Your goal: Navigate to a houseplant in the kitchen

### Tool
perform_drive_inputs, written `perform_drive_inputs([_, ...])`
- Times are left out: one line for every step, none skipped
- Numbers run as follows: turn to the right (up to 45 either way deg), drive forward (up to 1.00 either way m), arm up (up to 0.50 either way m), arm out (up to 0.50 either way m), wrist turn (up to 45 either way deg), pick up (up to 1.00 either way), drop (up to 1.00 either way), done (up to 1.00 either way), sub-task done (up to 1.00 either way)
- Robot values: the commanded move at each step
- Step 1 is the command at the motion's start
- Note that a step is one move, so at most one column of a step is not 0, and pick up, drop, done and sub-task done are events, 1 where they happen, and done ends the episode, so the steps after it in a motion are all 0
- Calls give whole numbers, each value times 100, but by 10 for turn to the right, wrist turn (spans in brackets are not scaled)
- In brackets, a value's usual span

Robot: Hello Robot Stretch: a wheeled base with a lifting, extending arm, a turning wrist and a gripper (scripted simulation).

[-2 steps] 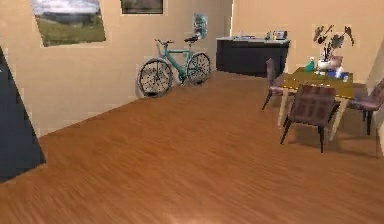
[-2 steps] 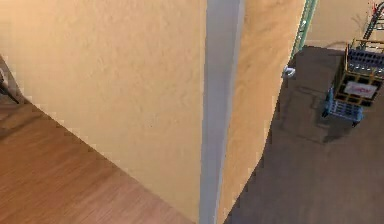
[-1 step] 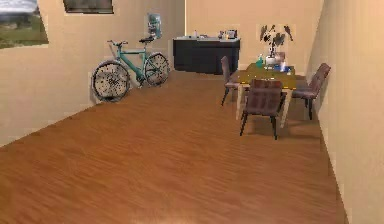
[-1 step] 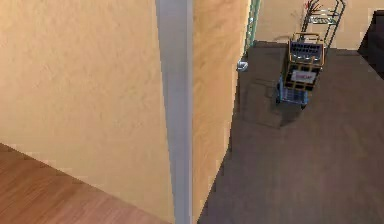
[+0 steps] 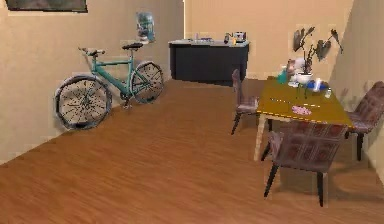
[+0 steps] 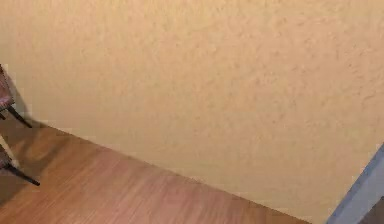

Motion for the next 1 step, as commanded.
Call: perform_drive_inputs([0, 100, 0, 0, 0, 0, 0, 0, 0])
